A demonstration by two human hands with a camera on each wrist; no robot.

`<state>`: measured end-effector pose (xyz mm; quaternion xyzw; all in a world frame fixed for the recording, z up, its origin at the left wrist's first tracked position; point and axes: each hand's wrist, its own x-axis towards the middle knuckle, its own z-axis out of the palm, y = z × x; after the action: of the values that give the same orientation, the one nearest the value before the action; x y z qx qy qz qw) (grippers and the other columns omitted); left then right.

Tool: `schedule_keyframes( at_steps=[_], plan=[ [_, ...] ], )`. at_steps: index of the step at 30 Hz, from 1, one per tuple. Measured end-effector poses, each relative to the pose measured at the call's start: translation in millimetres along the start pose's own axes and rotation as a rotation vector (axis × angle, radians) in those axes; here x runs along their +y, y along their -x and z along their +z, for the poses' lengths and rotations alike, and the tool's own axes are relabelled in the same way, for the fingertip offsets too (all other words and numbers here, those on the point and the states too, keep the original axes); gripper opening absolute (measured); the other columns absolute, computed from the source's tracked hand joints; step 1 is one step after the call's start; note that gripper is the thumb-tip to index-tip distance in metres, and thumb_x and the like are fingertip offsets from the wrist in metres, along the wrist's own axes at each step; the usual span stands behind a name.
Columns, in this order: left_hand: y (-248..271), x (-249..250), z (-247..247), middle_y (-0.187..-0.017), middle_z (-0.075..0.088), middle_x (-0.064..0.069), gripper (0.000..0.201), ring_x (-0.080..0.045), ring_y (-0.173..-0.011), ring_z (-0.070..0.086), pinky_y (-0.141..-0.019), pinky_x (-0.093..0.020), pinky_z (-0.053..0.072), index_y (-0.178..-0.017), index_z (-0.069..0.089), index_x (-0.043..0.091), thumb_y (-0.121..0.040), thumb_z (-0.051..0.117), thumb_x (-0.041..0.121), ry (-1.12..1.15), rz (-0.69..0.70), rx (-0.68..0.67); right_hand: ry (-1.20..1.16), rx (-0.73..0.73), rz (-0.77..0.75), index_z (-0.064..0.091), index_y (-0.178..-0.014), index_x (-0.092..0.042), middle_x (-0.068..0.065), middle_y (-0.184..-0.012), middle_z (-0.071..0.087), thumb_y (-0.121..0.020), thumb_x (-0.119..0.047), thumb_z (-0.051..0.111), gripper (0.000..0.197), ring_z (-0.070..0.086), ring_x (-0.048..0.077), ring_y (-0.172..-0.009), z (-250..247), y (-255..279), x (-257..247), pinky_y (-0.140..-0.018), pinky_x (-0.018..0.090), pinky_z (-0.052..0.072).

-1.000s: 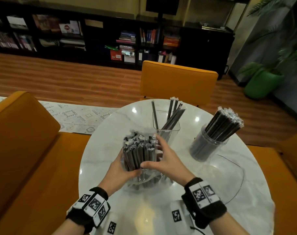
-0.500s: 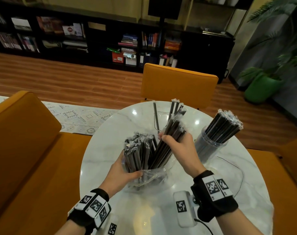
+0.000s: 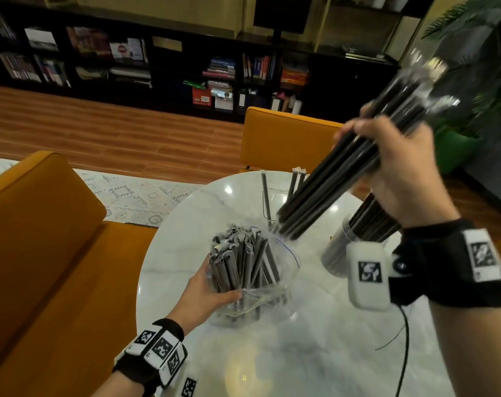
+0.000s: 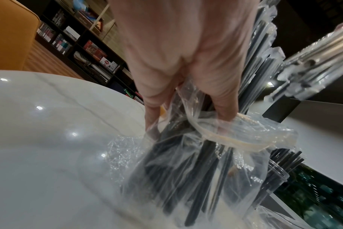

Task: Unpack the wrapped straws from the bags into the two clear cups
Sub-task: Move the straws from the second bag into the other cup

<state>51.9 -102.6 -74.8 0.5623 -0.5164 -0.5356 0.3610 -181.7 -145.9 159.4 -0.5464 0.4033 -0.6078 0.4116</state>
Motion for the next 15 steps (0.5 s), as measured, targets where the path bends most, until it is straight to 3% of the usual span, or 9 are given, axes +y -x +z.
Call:
schedule_keyframes(
  at_steps=[2, 5, 7, 8, 10, 13, 15],
  plan=[
    [1.0, 2.1, 1.2, -0.110, 0.060, 0.019, 0.071, 0.005, -0.100, 0.058, -0.100, -0.027, 0.043, -0.124, 0.043, 0.031, -0.071, 0.082, 0.004, 0.011, -0.004, 0.000, 0.011, 0.057, -0.101, 0.056, -0.094, -0.011, 0.001, -0.083, 0.064, -0.089, -0.002, 0.057, 0.010, 0.066, 0.019, -0.087, -0.1, -25.1, -9.7, -0.086, 0.037, 0.058],
    [0.0, 2.2, 3.2, -0.105, 0.059, 0.020, 0.068, 0.010, -0.092, 0.057, -0.092, -0.017, 0.046, -0.122, 0.044, 0.028, -0.071, 0.082, 0.004, 0.014, -0.008, 0.011, 0.093, 0.181, -0.167, 0.055, -0.109, -0.001, 0.006, -0.089, 0.064, -0.082, -0.004, 0.064, 0.028, 0.068, 0.019, -0.083, 8.4, -59.2, 18.7, -0.078, 0.034, 0.059],
    [-1.0, 0.7, 2.9, -0.105, 0.061, 0.018, 0.069, 0.009, -0.091, 0.059, -0.087, -0.012, 0.046, -0.122, 0.045, 0.026, -0.070, 0.083, 0.004, 0.013, -0.011, 0.017, 0.253, 0.174, -0.103, 0.054, -0.114, -0.006, -0.001, -0.094, 0.063, -0.085, -0.005, 0.064, 0.031, 0.066, 0.012, -0.083, 18.1, -66.1, 58.5, -0.076, 0.028, 0.058],
    [-1.3, -0.4, 2.5, -0.106, 0.062, 0.016, 0.069, 0.009, -0.090, 0.061, -0.090, -0.015, 0.047, -0.122, 0.046, 0.026, -0.069, 0.083, 0.005, 0.012, -0.013, 0.020, 0.321, 0.148, -0.045, 0.052, -0.118, -0.008, -0.003, -0.096, 0.063, -0.086, -0.005, 0.064, 0.033, 0.066, 0.009, -0.084, 21.4, -64.2, 82.2, -0.076, 0.028, 0.058],
    [-1.7, -1.3, 1.7, -0.105, 0.064, 0.014, 0.067, 0.014, -0.088, 0.064, -0.092, -0.018, 0.049, -0.120, 0.048, 0.028, -0.068, 0.084, 0.005, 0.013, -0.009, 0.022, 0.407, 0.089, 0.088, 0.049, -0.125, -0.008, 0.000, -0.100, 0.064, -0.087, -0.008, 0.066, 0.041, 0.067, 0.014, -0.086, 21.5, -57.0, 126.7, -0.079, 0.034, 0.059],
    [-1.8, -3.3, 1.8, -0.102, 0.064, 0.012, 0.062, 0.021, -0.082, 0.062, -0.074, -0.003, 0.049, -0.113, 0.049, 0.030, -0.069, 0.082, 0.001, 0.018, 0.006, 0.020, 0.563, 0.052, 0.223, 0.048, -0.122, -0.009, 0.003, -0.103, 0.062, -0.085, -0.019, 0.072, 0.045, 0.065, 0.023, -0.093, 11.8, -49.9, 163.2, -0.087, 0.048, 0.056],
    [-2.3, -4.3, 1.4, -0.104, 0.065, 0.011, 0.061, 0.017, -0.085, 0.063, -0.078, -0.007, 0.050, -0.111, 0.050, 0.033, -0.069, 0.083, 0.004, 0.011, 0.005, 0.029, 0.556, 0.066, 0.267, 0.046, -0.128, -0.011, 0.006, -0.116, 0.060, -0.085, -0.021, 0.073, 0.052, 0.062, 0.023, -0.103, 4.2, -51.4, 164.2, -0.091, 0.041, 0.055]
  ],
)
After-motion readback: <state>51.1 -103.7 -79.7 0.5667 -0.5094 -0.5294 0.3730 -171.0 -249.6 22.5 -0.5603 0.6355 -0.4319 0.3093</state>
